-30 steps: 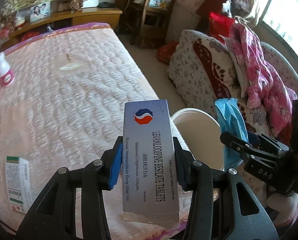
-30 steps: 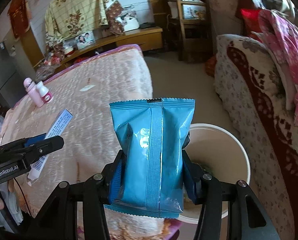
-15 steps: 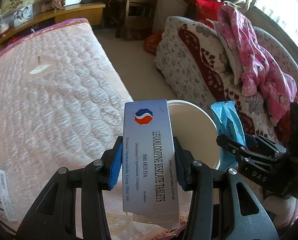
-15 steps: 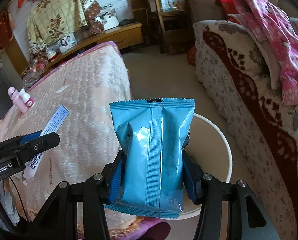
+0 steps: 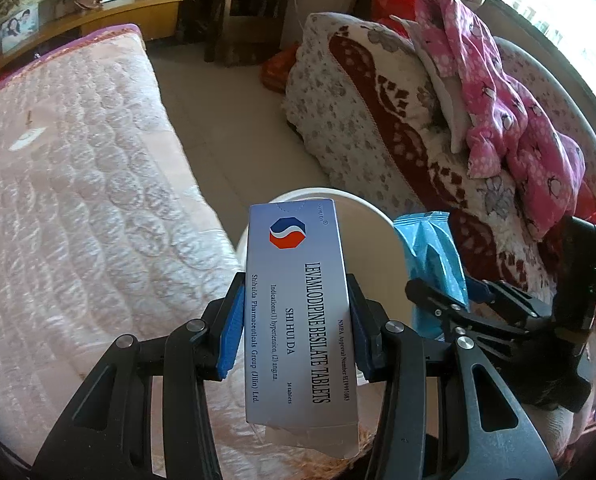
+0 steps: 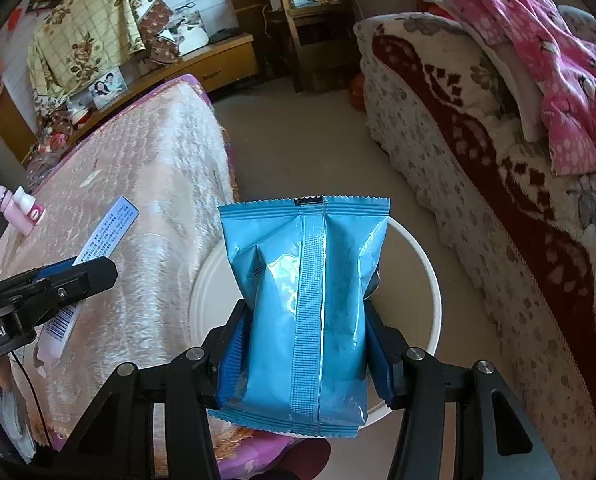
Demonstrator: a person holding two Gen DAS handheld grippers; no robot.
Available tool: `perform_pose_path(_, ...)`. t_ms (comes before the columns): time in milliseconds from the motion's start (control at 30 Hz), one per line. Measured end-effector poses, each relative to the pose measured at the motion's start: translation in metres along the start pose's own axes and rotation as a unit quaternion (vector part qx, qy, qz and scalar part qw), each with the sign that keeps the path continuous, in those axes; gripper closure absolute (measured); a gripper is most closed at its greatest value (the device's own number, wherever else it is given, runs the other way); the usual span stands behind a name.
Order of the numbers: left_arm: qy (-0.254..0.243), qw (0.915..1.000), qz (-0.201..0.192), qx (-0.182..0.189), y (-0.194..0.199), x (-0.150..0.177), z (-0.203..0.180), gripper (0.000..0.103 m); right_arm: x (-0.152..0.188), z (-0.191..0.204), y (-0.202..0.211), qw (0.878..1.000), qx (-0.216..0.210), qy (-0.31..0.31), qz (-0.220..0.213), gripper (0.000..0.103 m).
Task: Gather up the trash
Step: 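Lift the blue packet and medicine box and carry them to the bucket, then open both grippers over the bucket to drop packet and box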
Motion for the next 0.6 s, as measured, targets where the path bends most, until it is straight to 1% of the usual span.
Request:
perform_pose_path(267, 0.005, 1.0000, 0.005, 0.003, -0.012, -0.003, -0.002, 0.059, 0.002, -0.012, -0.012, 1.000, 0.008, -0.011, 0.010, 0.051)
perform_pose_path(500, 0.008, 0.9999, 0.007, 0.004, -0.016, -0.002, -0.002, 0.059, 0.004, -0.012, -0.016, 1.000, 0.009, -0.010, 0.014, 0.051)
perform_pose_path(567, 0.011, 0.9999, 0.006, 0.006, -0.016, -0.002, -0.001, 0.059, 0.004, -0.012, -0.016, 1.000, 0.010, -0.010, 0.013, 0.049)
perform_pose_path(600, 0.013, 0.9999, 0.006, 0.007, -0.016, -0.003, -0.001, 0.059, 0.004, -0.012, -0.016, 1.000, 0.011, -0.011, 0.013, 0.046)
Point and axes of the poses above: each gripper's, at about its wrist camera, not at the fingertips, and y roughly against the way its jaws point, z to its left, x to its underside, the point moved 9 cm from there along -y, roughly the way its jaws point, and after that the axes turned 11 degrees about x, right-handed, at the moved point
